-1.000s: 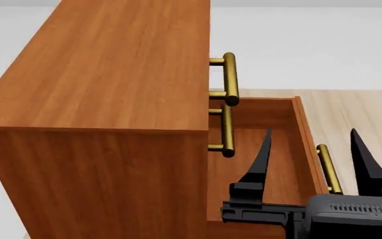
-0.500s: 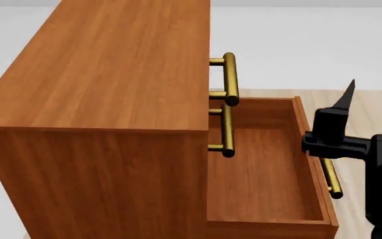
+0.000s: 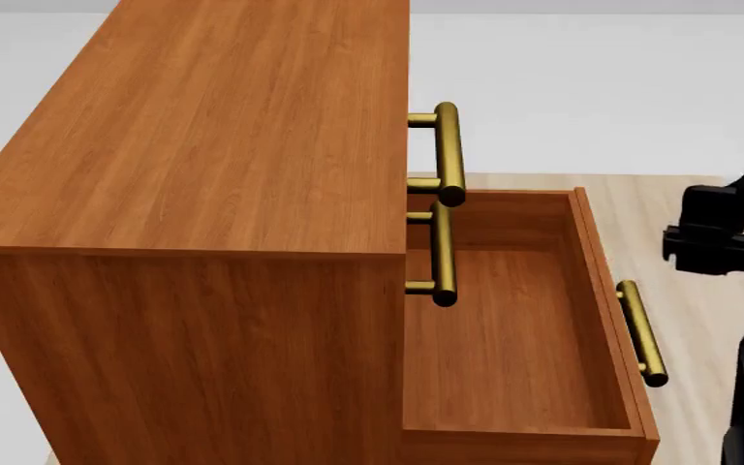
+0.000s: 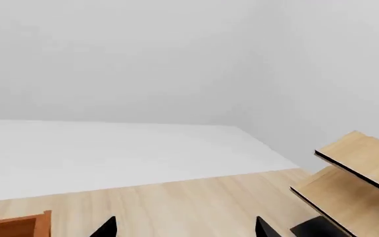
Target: Close the bottom drawer of the cabinet and open the top drawer.
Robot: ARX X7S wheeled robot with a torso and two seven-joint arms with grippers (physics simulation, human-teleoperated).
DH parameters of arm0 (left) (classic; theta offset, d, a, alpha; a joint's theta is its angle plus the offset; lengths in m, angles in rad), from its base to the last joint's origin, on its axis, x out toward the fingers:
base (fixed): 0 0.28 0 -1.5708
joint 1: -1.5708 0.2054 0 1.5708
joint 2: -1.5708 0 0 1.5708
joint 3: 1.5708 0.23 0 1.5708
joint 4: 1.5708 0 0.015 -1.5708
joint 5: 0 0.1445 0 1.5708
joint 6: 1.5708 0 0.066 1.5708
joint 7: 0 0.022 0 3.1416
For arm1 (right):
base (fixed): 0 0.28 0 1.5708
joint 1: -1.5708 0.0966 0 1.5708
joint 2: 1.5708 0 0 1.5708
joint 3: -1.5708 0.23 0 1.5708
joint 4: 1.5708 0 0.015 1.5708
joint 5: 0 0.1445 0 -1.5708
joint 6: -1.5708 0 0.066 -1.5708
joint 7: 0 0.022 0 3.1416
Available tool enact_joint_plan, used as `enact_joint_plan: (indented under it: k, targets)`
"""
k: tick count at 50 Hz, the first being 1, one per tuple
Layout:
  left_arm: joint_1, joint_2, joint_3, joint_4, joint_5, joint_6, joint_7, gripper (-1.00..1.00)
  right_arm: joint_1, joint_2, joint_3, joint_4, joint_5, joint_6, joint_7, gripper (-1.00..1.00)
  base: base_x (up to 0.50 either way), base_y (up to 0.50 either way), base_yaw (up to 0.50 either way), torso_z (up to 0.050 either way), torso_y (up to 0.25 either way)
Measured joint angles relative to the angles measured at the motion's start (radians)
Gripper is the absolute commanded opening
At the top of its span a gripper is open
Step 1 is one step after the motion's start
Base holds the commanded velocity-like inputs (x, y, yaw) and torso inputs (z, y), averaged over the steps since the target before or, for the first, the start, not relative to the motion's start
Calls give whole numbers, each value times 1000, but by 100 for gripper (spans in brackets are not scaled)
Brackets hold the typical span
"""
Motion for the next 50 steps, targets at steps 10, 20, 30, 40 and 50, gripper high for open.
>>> enact_joint_plan:
  k: [10, 20, 30, 40, 50]
  targets:
    - [-17, -2, 18, 0, -2, -4, 0, 100, 25, 8, -35, 163, -41, -56, 18, 100, 0, 0, 0, 0, 0]
    - [-38, -4, 37, 0, -8, -10, 0, 100, 50, 11, -68, 298, -75, -108, 32, 100, 0, 0, 0, 0, 0]
    - [-77, -8, 68, 0, -27, -30, 0, 100, 62, 15, -85, 360, -91, -136, 37, 100, 0, 0, 0, 0, -170]
    - [-95, -11, 86, 0, -33, -37, 0, 100, 74, 23, -98, 396, -103, -160, 38, 100, 0, 0, 0, 0, -228]
    - [-113, -12, 105, 0, -36, -44, 0, 100, 109, 29, -123, 461, -126, -201, 41, 100, 0, 0, 0, 0, -228]
